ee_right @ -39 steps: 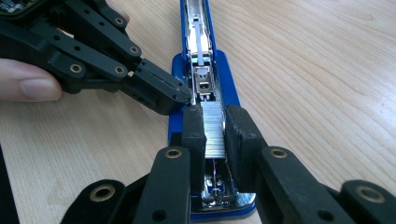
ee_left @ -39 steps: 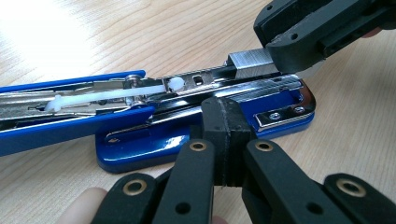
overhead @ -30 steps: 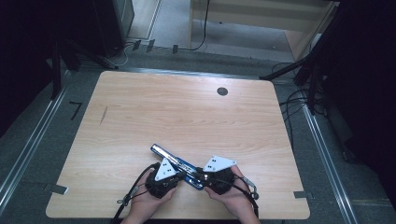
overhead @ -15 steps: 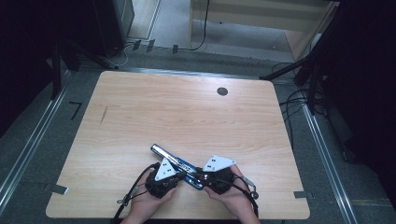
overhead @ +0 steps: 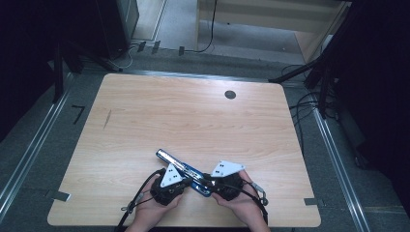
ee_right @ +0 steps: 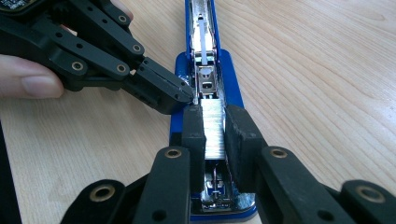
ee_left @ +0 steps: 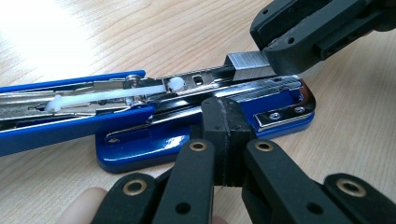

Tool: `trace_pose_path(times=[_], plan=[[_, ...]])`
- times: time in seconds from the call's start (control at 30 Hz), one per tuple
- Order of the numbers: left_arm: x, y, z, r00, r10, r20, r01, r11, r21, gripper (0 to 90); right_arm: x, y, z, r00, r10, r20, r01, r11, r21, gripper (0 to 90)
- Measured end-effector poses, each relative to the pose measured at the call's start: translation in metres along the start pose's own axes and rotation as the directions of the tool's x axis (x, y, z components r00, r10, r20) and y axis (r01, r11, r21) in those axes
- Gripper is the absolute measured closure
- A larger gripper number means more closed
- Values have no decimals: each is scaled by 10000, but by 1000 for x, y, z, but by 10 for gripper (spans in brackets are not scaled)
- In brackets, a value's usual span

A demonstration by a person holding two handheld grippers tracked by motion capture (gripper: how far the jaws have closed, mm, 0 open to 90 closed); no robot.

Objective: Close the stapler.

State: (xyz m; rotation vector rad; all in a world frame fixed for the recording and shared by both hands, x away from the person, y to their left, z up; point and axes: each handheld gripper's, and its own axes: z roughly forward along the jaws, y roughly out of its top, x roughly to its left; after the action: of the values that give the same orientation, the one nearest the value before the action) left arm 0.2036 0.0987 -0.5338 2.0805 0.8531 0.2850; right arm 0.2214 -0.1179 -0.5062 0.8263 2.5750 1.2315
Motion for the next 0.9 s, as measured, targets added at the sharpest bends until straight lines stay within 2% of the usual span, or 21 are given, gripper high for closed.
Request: trace_pose_path(times=[0.37, 0.9], plan=[[0, 0, 0, 10000, -1, 0, 1, 10000, -1, 900, -1, 0, 1, 10000, 0, 11, 0, 10000, 20, 790], [0, 0, 0, 10000, 5, 2, -5, 10000, 7, 900, -2, -1, 5, 9997, 240, -12, -240, 9997, -80, 768]])
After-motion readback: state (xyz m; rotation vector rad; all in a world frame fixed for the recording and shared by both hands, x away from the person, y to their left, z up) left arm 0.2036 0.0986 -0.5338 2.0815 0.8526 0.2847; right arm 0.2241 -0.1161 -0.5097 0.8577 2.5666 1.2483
